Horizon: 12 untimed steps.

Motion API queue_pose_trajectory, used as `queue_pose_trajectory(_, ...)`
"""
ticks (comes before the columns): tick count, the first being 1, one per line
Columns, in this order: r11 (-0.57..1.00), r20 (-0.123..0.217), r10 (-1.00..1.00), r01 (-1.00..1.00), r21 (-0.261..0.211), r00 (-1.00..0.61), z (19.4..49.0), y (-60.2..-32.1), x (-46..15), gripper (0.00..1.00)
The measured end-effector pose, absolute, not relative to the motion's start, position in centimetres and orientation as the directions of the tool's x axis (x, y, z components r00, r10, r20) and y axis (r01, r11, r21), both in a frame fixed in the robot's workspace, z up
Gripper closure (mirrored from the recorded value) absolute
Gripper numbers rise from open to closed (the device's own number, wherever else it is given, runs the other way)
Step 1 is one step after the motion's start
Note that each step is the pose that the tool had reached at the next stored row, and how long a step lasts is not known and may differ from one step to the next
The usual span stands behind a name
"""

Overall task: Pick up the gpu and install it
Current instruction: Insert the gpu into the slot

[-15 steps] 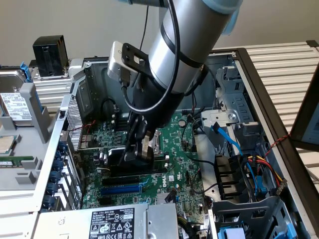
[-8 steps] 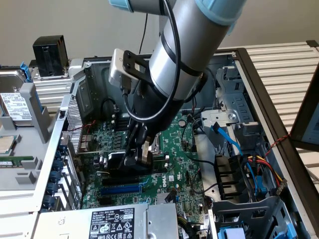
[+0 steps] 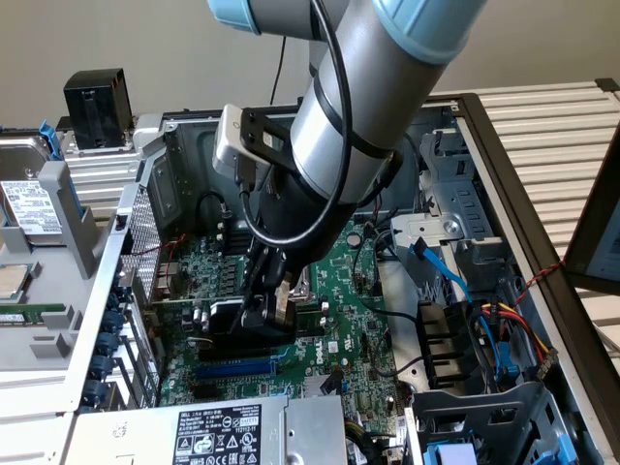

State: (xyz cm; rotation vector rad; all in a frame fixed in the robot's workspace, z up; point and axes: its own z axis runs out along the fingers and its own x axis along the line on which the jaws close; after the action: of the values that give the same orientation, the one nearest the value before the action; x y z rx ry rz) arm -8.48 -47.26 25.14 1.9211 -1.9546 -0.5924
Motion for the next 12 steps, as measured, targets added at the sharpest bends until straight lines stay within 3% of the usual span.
queue_pose_trajectory(12,0.001,-0.051,-0.998,-0.858,0.513,-0.031,25.11,-47.26,-8.48,0.73)
